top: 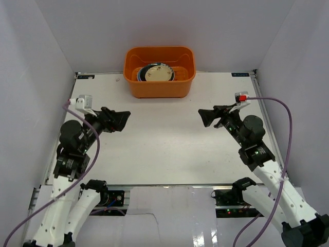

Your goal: Place the plates into the plastic bin on the countertop

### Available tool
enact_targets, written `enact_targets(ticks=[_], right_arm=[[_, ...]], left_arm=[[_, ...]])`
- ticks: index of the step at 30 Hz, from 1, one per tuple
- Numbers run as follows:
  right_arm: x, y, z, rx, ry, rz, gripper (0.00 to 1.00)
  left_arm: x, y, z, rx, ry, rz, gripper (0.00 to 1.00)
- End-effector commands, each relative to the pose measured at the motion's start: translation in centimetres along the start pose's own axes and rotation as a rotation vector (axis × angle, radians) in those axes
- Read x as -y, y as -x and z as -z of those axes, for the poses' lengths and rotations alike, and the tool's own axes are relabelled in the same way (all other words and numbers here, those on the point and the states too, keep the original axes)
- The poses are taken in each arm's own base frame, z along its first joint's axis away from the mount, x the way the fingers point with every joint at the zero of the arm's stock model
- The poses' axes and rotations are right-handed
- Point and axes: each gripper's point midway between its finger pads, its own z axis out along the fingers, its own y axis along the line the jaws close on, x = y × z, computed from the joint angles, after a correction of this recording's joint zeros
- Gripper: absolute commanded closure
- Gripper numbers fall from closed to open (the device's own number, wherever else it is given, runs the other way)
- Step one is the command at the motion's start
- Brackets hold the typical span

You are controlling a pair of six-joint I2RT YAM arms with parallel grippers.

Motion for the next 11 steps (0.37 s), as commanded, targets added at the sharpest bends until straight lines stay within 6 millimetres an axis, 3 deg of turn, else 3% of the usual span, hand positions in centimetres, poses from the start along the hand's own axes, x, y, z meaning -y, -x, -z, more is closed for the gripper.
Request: enact_targets(ticks=[1, 5, 11], right_arm=[[1.3, -0.3, 2.0, 0.045, -0.060, 0.035, 0.10], [2.5, -1.7, 3.9, 0.067, -0.109, 0.031, 0.10], [1.9, -1.1, 4.3, 0.061, -0.098, 0.018, 0.10]], left_arm=[[-2.5, -2.7, 3.6, -0.055, 0.131, -0.051, 0.02], [-2.5, -2.7, 6.5, -0.011, 0.156, -0.087, 0.02], [-2.4, -2.5, 7.1, -0.006, 0.165, -0.083, 0.02]])
